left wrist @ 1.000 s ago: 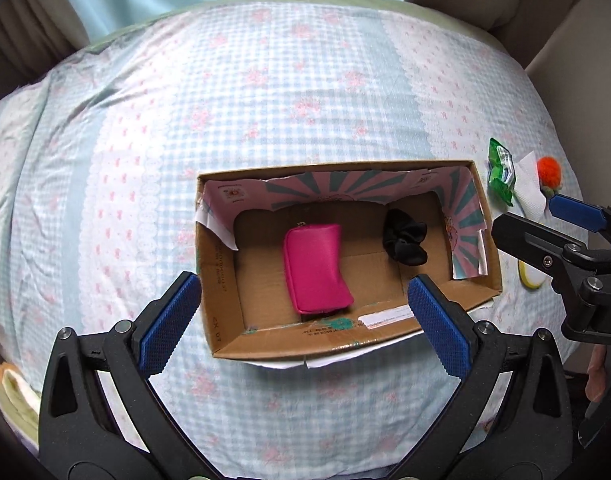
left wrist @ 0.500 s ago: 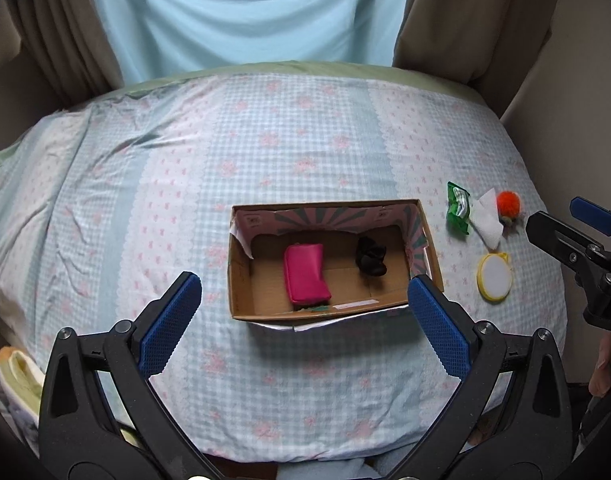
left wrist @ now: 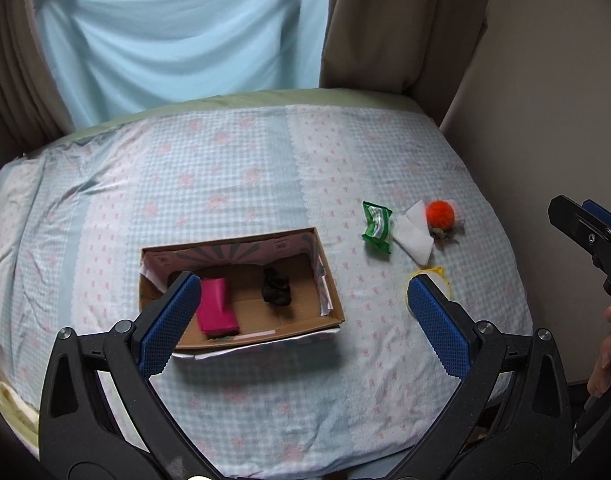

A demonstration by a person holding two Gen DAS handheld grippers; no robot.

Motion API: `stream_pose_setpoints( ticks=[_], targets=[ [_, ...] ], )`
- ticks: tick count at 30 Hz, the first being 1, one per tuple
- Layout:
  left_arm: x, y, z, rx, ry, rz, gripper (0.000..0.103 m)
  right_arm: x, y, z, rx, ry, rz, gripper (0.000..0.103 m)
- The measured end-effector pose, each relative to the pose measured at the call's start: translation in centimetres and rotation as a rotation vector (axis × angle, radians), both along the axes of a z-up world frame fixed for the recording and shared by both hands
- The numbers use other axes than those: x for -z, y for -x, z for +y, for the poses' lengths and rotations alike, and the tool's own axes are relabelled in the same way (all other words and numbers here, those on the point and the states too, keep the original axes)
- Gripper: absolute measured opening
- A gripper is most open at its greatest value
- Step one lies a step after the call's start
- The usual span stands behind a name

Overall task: Organize soft objects
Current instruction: 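Move both tools back toward the remaining objects on the bed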

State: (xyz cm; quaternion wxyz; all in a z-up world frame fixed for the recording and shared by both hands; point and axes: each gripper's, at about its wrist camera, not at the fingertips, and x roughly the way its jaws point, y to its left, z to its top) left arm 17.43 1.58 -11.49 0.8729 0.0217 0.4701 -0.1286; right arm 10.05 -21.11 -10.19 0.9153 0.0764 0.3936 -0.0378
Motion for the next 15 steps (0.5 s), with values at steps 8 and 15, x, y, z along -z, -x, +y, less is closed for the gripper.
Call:
stream_pose_setpoints(
  ticks=[8,15],
  targets=[
    [2.4,-3.2,-8.3,0.040,0.010,0.007,0.103,2.6,-1.9,-8.1,0.147,-0.051,0.014,0.103],
    [8.1,-8.6,-14.3,0.081,-0.009,0.082,0.103,7.4,-5.8,-12.8,0.251,-0.106,0.049,0.103]
  ],
)
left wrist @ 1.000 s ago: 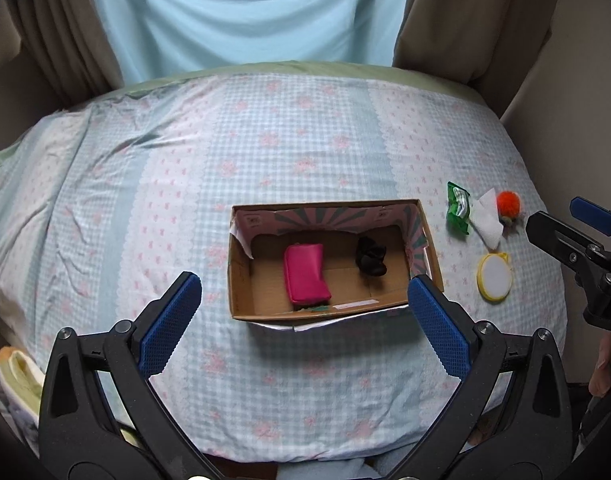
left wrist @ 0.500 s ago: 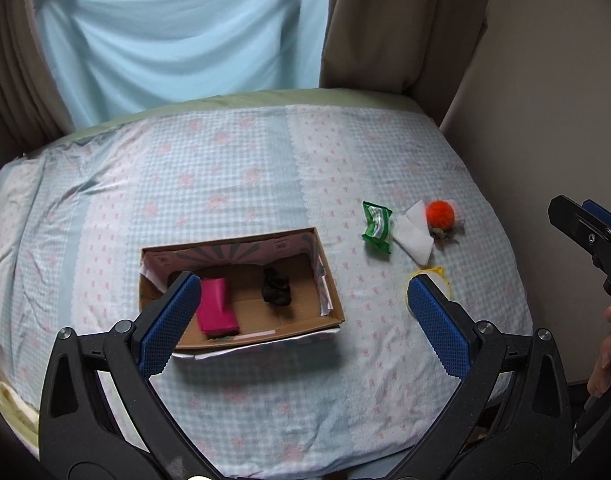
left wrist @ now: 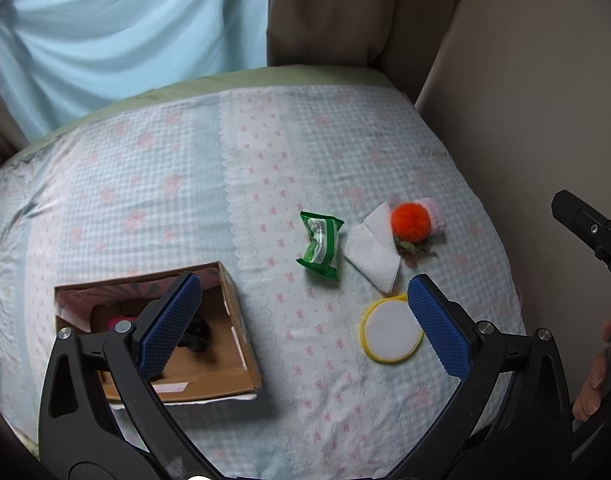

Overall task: Organize soft objects
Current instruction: 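Move both tools back toward the remaining objects on the bed, then grasp the green wipe pack with the left tool while the right tool grasps the orange pompom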

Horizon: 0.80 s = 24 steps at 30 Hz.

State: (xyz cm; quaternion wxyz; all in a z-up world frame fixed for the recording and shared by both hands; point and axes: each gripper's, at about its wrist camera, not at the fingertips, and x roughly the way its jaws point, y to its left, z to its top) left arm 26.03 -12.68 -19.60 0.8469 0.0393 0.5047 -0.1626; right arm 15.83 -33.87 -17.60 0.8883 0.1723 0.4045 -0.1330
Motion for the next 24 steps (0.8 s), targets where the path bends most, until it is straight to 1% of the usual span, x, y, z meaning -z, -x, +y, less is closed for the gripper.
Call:
stream_pose_setpoints(
  ticks=[6,11,14,18,20,24],
  targets=[
    [5.1,-4.6,-3.2,0.017,-0.011,0.066,0.103,5.1,-3.4,-2.5,0.061,-0.042,0.055,0.102],
    [10.7,-8.0,-5.5,0.025,-0.041,0.119,0.102,10.2,-6.5,-3.9,0.117,-0.047,0.099,0.102],
    [14.3,-9.6,-6.4,0.030,-0.047,0.146,0.101,13.8,-8.4,-4.4,0.140,-0.076,0.122,0.097],
    [18.6,-11.3,-7.4,0.035,-0.087,0.161,0.100,18.1,-10.2,-4.7,0.188,-0.092,0.151,0.096],
    [20.3,-11.9,-7.5,0.036,-0.081,0.177,0.099,19.8,-10.9,-4.9,0.214,-0.093,0.158,0.096],
    [23.4,-12.8,-7.8,0.039,-0.082,0.207,0.092,22.8,-12.3,-5.3,0.249,-0.100,0.174,0.086]
  ],
)
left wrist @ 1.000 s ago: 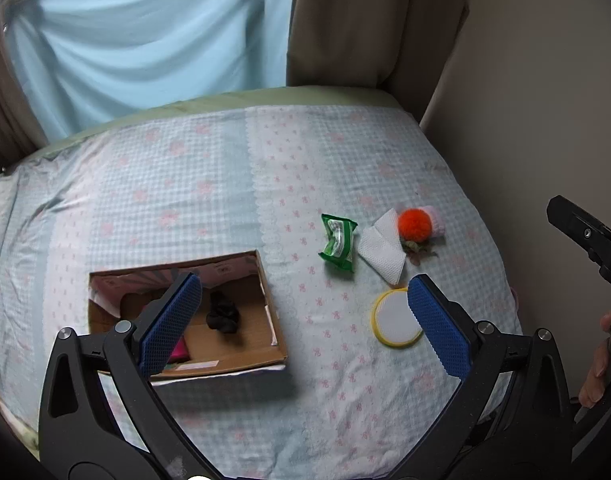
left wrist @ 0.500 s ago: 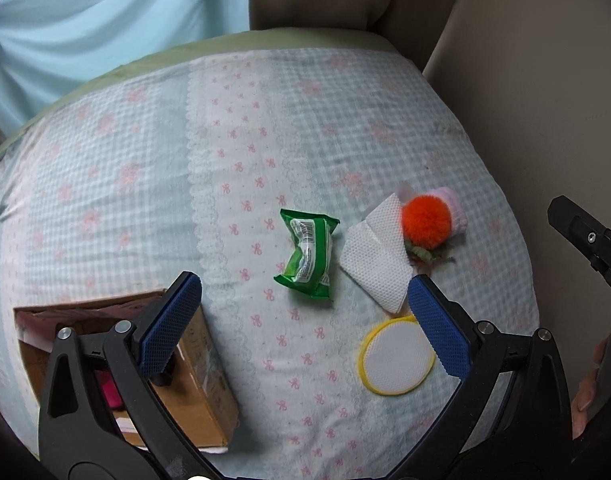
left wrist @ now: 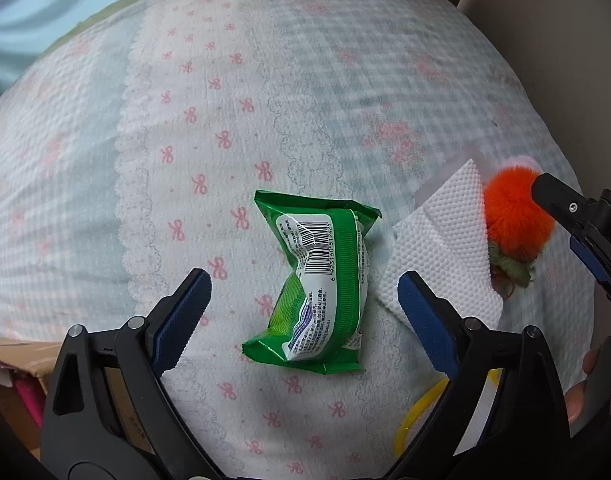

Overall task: Organize soft objects
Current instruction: 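Grasp the green wipe pack with the left tool while the right tool grasps the orange pompom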

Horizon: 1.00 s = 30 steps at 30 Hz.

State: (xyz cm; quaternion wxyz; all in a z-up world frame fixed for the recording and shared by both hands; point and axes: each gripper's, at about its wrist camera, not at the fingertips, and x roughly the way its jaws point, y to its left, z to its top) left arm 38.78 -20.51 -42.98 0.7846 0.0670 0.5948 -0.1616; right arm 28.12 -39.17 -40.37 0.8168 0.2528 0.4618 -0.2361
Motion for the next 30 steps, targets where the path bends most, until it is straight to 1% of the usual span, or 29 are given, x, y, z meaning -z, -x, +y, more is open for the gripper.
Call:
stream_pose_setpoints(
  ticks=[2,6,7,8,9,12,13,14,15,16,18,19,20,21,22,24,25,30],
  targets=[
    [1.0,-0.3,-0.1,-0.004,0.005,0.005,0.089,1.3,-0.4,-0.3,0.022,-0.010,0.003,0.086],
    [2.2,-0.6,-0.3,-0.009,0.015,0.004,0.083,2.9,-1.0,-0.3,0.058,-0.014,0.001,0.085],
    [2.4,-0.7,-0.4,-0.008,0.015,0.003,0.080,3.2,-1.1,-0.3,0.066,-0.017,0.002,0.082],
    [2.6,-0.8,-0.4,-0.007,0.015,0.004,0.079,3.4,-1.3,-0.3,0.072,-0.020,0.005,0.077],
    [2.8,-0.8,-0.5,-0.007,0.018,0.007,0.076,3.7,-1.4,-0.2,0.076,-0.022,0.008,0.074],
    [3.3,-0.8,-0.7,0.003,0.007,0.002,0.067,4.2,-1.6,-0.3,0.092,-0.023,0.014,0.072],
    [3.4,-0.7,-0.7,0.008,0.000,-0.005,0.065,4.3,-1.6,-0.3,0.096,-0.025,0.017,0.070],
    [3.5,-0.7,-0.7,0.012,-0.001,-0.011,0.064,4.4,-1.7,-0.2,0.100,-0.025,0.023,0.066],
    [3.4,-0.6,-0.7,0.015,0.002,-0.016,0.060,4.5,-1.7,-0.1,0.105,-0.024,0.025,0.061],
    [3.3,-0.5,-0.7,0.019,0.008,-0.020,0.052,4.5,-1.6,-0.1,0.107,-0.024,0.023,0.059],
    [3.1,-0.2,-0.9,0.029,0.014,-0.027,0.044,4.5,-1.3,0.0,0.111,-0.031,0.018,0.043],
    [3.1,-0.1,-1.0,0.034,0.009,-0.031,0.043,4.6,-1.2,0.1,0.113,-0.038,0.019,0.042],
    [3.1,0.0,-1.2,0.041,0.006,-0.034,0.042,4.7,-1.1,0.2,0.114,-0.043,0.017,0.038],
    [3.0,0.1,-1.5,0.047,0.003,-0.036,0.040,4.8,-1.0,0.3,0.112,-0.046,0.014,0.036],
    [3.0,0.1,-1.6,0.053,0.003,-0.038,0.036,4.8,-1.0,0.3,0.110,-0.042,0.011,0.036],
    [2.9,0.2,-2.0,0.062,-0.005,-0.044,0.035,4.7,-1.0,0.3,0.102,-0.033,0.000,0.035],
    [2.9,0.3,-2.0,0.063,-0.007,-0.045,0.032,4.7,-1.0,0.3,0.097,-0.030,-0.002,0.035],
    [2.5,0.1,-1.5,0.052,-0.002,-0.047,0.030,4.4,-0.8,0.1,0.086,-0.027,-0.021,0.034]
  ],
)
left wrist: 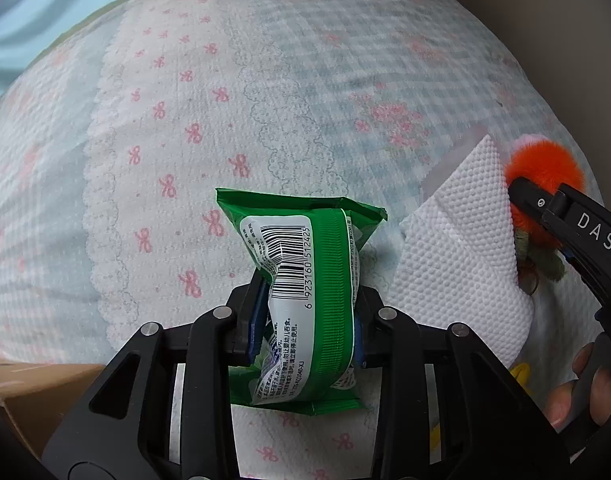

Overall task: Organize soft objects
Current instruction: 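Grasp the green wipe pack with the left tool while the right tool grasps the orange pompom, then carry the wipe pack and pompom over the cardboard box with both tools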

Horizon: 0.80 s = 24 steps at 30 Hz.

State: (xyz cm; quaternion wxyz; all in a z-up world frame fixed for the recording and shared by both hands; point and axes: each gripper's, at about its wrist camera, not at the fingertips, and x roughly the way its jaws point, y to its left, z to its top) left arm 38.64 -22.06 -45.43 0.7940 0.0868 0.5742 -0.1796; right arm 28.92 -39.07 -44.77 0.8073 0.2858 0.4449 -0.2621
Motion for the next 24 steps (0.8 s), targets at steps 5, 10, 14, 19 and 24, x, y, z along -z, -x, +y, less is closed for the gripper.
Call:
stream_pose_setpoints(
  ticks=[5,10,14,19,24],
  targets=[
    [-1.1,0.1,0.5,-0.007,0.012,-0.019,0.029,-0.7,0.4,0.1,-0.014,0.009,-0.022,0.034],
    [-2.5,0.4,1.0,-0.029,0.034,-0.026,0.029,-2.2,0.8,0.2,-0.025,0.023,-0.045,0.033],
    [-4.0,1.0,1.3,-0.038,0.047,-0.041,0.028,-3.8,1.3,0.1,-0.033,0.039,-0.065,0.033],
    [-7.0,2.0,1.4,-0.041,0.071,-0.071,0.028,-6.6,2.2,0.2,-0.045,0.061,-0.092,0.033],
    [-11.1,3.3,2.0,-0.061,0.107,-0.114,0.028,-10.6,3.3,1.0,-0.081,0.084,-0.121,0.033]
  ],
)
